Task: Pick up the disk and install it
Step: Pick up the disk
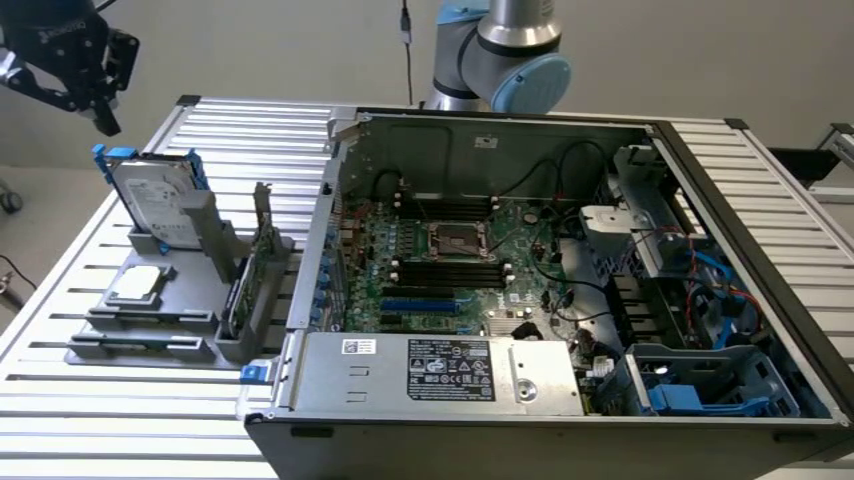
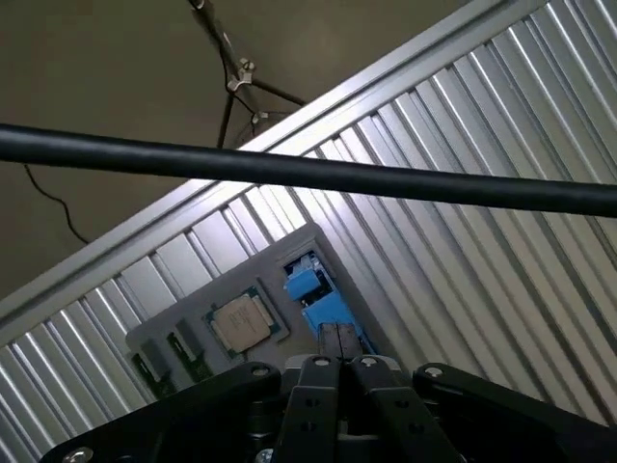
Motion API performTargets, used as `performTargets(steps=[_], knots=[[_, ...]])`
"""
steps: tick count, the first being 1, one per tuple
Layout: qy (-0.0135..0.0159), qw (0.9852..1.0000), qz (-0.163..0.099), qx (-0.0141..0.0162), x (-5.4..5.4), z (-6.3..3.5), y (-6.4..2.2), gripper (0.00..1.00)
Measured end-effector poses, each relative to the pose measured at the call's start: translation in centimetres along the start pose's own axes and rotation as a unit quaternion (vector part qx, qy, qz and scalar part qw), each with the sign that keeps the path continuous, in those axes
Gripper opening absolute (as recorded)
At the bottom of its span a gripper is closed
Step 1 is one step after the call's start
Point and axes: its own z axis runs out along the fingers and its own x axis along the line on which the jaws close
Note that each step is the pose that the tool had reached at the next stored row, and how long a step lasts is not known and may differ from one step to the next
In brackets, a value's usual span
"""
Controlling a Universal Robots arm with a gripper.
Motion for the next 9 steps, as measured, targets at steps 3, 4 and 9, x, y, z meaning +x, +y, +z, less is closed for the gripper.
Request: performTargets(steps=[3, 4, 9], knots=[[0.0015, 0.9996, -0.028, 0.0002, -0.01, 0.02, 0.00, 0.11], [0.0020, 0.9994, -0.036, 0.0002, -0.01, 0.03, 0.00, 0.11], [0.0044, 0.9967, -0.082, 0.0005, -0.03, 0.06, 0.01, 0.11]])
